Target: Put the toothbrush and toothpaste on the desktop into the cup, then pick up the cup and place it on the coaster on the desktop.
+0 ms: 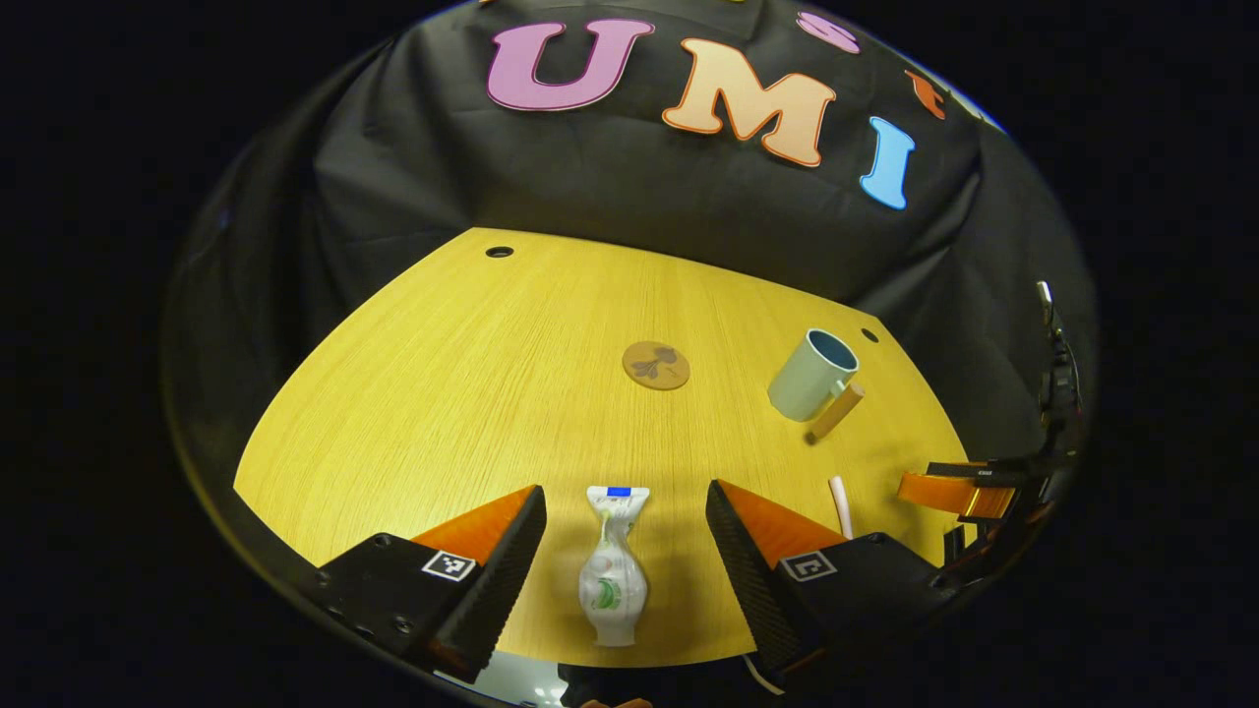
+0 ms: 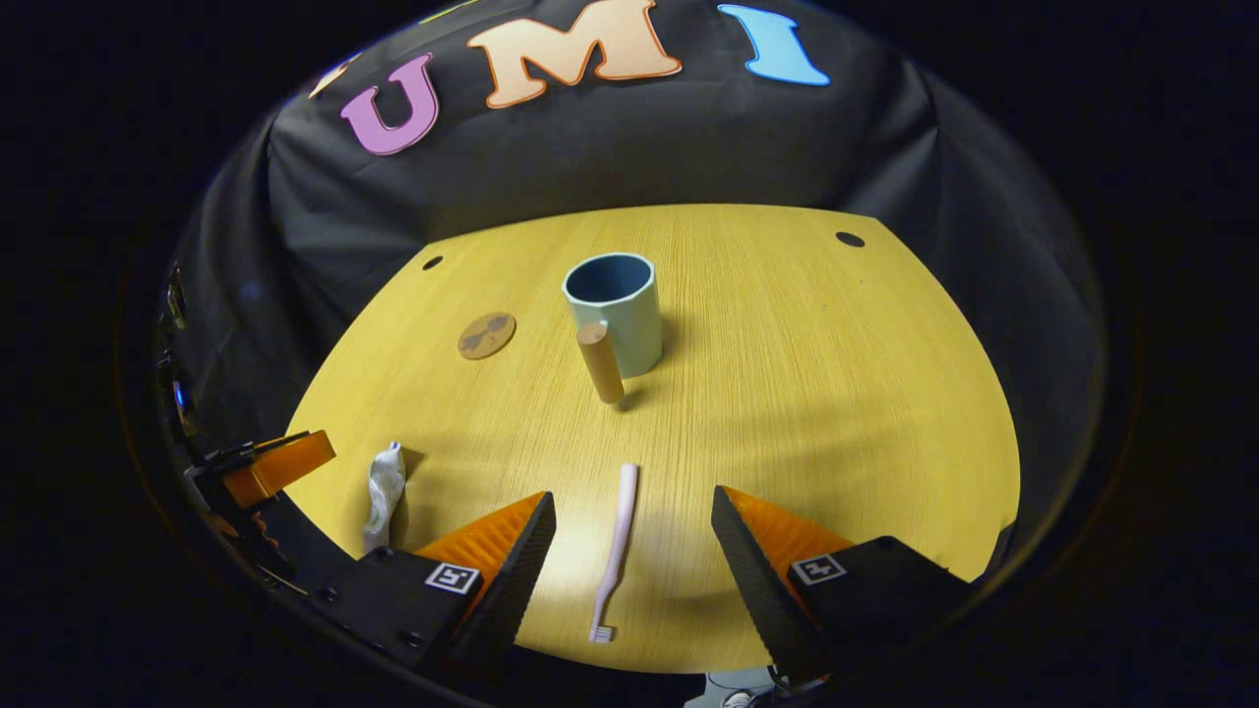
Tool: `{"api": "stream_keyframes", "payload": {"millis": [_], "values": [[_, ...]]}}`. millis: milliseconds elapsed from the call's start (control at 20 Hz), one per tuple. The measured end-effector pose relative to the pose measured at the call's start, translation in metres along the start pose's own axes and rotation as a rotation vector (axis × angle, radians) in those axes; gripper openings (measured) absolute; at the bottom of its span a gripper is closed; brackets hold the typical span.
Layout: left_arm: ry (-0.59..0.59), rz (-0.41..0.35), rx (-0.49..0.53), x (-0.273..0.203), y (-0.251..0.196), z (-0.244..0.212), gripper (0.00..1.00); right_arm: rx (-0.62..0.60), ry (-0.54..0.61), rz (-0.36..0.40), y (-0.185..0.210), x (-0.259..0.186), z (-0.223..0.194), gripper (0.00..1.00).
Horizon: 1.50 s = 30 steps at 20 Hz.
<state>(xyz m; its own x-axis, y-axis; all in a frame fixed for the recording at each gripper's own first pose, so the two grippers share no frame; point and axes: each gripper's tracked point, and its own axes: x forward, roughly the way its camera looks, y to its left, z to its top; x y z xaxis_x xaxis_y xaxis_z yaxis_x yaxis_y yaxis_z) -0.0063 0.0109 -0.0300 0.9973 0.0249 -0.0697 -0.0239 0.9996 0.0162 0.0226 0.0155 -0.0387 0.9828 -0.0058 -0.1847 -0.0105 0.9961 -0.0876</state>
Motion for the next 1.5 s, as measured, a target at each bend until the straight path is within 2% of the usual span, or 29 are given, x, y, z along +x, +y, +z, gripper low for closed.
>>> {"api": "stream_keyframes", "payload": {"millis": [50, 100, 150, 200, 250, 300, 350, 400, 500, 550, 850, 900, 1050, 1200, 1300, 1350, 1400, 1450, 1500], "values": [[0.003, 0.005, 0.002, 0.0, 0.001, -0.003, 0.96, -0.008, 0.022, -0.004, 0.0, 0.004, -0.001, 0.99], [0.009, 0.009, 0.002, 0.0, 0.002, -0.006, 0.95, -0.014, 0.045, -0.005, 0.002, 0.009, -0.004, 0.94], [0.015, 0.011, 0.0, -0.001, 0.004, -0.009, 0.96, -0.018, 0.07, -0.003, 0.004, 0.012, -0.006, 0.99], [0.019, 0.017, -0.003, -0.002, 0.006, -0.011, 0.96, -0.021, 0.098, -0.001, 0.007, 0.017, -0.008, 0.99], [0.024, 0.026, -0.007, -0.002, 0.008, -0.013, 0.96, -0.028, 0.129, 0.006, 0.01, 0.023, -0.012, 0.94], [0.029, 0.034, -0.014, -0.002, 0.011, -0.016, 0.96, -0.046, 0.168, 0.0, 0.012, 0.032, -0.016, 0.99], [0.037, 0.042, -0.019, -0.002, 0.014, -0.019, 0.96, -0.064, 0.209, 0.0, 0.014, 0.039, -0.02, 0.94], [0.044, 0.053, -0.019, -0.001, 0.018, -0.021, 0.96, -0.068, 0.251, 0.002, 0.016, 0.047, -0.024, 0.93], [0.054, 0.062, -0.02, 0.001, 0.022, -0.024, 0.96, -0.069, 0.291, -0.001, 0.015, 0.055, -0.027, 0.93], [0.061, 0.058, -0.02, 0.001, 0.021, -0.026, 0.96, -0.065, 0.311, -0.001, 0.016, 0.059, -0.027, 0.96], [0.075, 0.066, -0.003, 0.001, 0.022, -0.027, 0.95, -0.085, 0.403, -0.029, 0.011, 0.073, -0.038, 0.81], [0.078, 0.068, -0.004, 0.002, 0.022, -0.027, 0.95, -0.089, 0.405, -0.037, 0.009, 0.074, -0.038, 0.75], [0.088, 0.062, -0.009, 0.004, 0.019, -0.028, 0.95, -0.106, 0.42, -0.048, 0.007, 0.076, -0.038, 0.71], [0.095, 0.058, 0.002, 0.007, 0.015, -0.03, 0.95, -0.125, 0.434, -0.059, 0.005, 0.076, -0.038, 0.58], [0.096, 0.055, 0.01, 0.008, 0.013, -0.03, 0.96, -0.133, 0.446, -0.087, -0.001, 0.076, -0.039, 0.55], [0.098, 0.054, 0.013, 0.008, 0.012, -0.03, 0.96, -0.135, 0.451, -0.09, -0.002, 0.075, -0.039, 0.39], [0.1, 0.052, 0.015, 0.008, 0.011, -0.032, 0.95, -0.138, 0.455, -0.089, -0.003, 0.075, -0.039, 0.34], [0.104, 0.05, 0.015, 0.008, 0.01, -0.033, 0.95, -0.136, 0.458, -0.083, -0.003, 0.075, -0.041, 0.21], [0.107, 0.051, 0.015, 0.009, 0.009, -0.035, 0.96, -0.14, 0.462, -0.081, -0.003, 0.074, -0.042, 0.15]]}}
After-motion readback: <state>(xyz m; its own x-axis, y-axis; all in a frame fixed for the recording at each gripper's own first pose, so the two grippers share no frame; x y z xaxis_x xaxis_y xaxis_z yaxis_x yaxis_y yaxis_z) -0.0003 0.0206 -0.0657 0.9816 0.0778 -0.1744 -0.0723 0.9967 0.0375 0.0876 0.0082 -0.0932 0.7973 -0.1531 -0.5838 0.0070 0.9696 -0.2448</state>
